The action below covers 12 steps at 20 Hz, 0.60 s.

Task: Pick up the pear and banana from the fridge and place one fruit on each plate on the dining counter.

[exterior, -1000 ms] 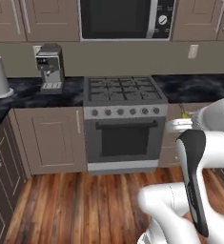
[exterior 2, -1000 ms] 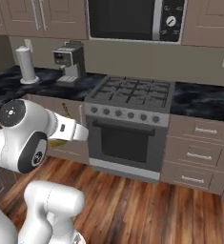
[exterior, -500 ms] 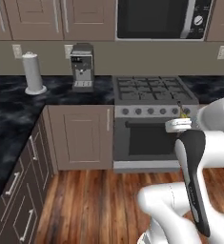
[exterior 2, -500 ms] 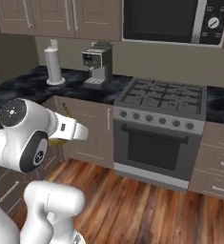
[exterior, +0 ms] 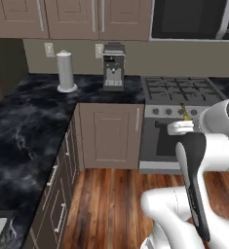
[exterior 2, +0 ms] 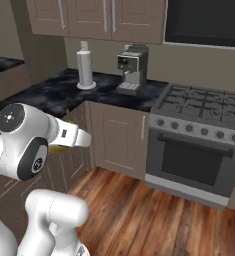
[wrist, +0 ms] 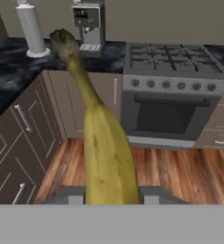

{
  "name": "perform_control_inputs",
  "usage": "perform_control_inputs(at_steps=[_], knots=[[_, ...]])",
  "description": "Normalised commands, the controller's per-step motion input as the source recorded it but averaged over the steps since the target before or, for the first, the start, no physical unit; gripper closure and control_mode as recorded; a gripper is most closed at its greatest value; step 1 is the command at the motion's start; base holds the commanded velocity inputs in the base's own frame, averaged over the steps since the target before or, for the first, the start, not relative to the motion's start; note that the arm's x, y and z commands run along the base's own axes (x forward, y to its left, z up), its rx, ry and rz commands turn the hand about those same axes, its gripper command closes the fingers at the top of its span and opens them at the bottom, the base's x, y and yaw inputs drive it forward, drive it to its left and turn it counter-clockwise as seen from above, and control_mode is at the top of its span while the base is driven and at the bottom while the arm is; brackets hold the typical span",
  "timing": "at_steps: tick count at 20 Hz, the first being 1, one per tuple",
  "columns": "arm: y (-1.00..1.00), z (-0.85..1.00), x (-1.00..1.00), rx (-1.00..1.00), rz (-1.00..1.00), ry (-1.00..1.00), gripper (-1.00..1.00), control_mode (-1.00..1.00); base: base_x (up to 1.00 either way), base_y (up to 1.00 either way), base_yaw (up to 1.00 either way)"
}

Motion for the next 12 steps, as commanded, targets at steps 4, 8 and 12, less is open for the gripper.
perform_control_inputs(at_steps=[4, 8, 12], knots=[[0.0, 0.0, 0.0, 0.0, 0.0, 0.0, 1.0, 1.0, -0.39, 0.31, 0.54], [0.0, 0.0, 0.0, 0.0, 0.0, 0.0, 1.0, 1.0, -0.31, 0.3, 0.6], [0.0, 0.0, 0.0, 0.0, 0.0, 0.0, 1.0, 1.0, -0.4, 0.33, 0.58]])
